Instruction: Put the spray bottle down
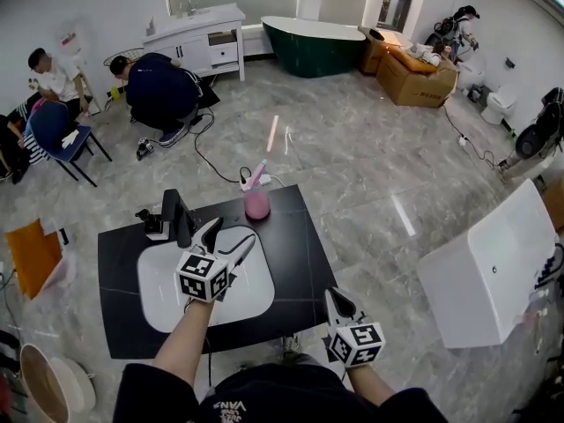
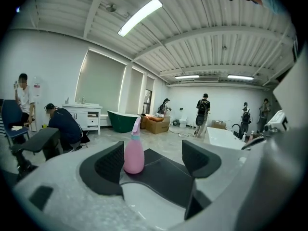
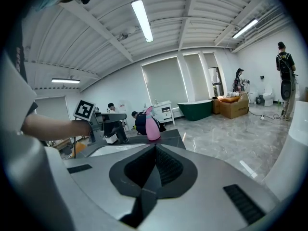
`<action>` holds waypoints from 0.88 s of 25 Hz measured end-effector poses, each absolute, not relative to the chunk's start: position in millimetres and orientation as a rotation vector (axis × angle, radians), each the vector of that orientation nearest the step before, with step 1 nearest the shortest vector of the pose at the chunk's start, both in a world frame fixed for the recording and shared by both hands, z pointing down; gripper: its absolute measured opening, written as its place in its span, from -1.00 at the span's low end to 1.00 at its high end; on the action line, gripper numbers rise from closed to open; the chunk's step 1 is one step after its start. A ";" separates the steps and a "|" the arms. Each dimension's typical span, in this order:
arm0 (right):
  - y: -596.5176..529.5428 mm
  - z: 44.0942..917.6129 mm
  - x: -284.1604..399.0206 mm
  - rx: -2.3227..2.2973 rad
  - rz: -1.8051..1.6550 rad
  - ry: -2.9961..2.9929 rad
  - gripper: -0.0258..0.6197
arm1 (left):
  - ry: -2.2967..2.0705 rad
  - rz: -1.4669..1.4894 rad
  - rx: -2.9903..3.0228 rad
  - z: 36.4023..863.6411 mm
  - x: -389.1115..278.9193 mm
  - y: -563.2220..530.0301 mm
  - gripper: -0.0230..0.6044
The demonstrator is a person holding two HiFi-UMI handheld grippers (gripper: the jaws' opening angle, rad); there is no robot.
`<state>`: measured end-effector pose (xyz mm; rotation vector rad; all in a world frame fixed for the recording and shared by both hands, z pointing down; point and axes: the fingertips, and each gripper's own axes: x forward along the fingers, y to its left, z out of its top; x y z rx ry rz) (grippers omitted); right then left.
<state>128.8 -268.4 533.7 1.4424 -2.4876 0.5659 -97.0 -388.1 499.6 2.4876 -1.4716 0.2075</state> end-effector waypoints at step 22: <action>-135.5 525.3 46.2 1.497 0.534 -2.478 -0.92 | -1.362 0.126 2.557 486.9 -161.2 -170.7 -0.80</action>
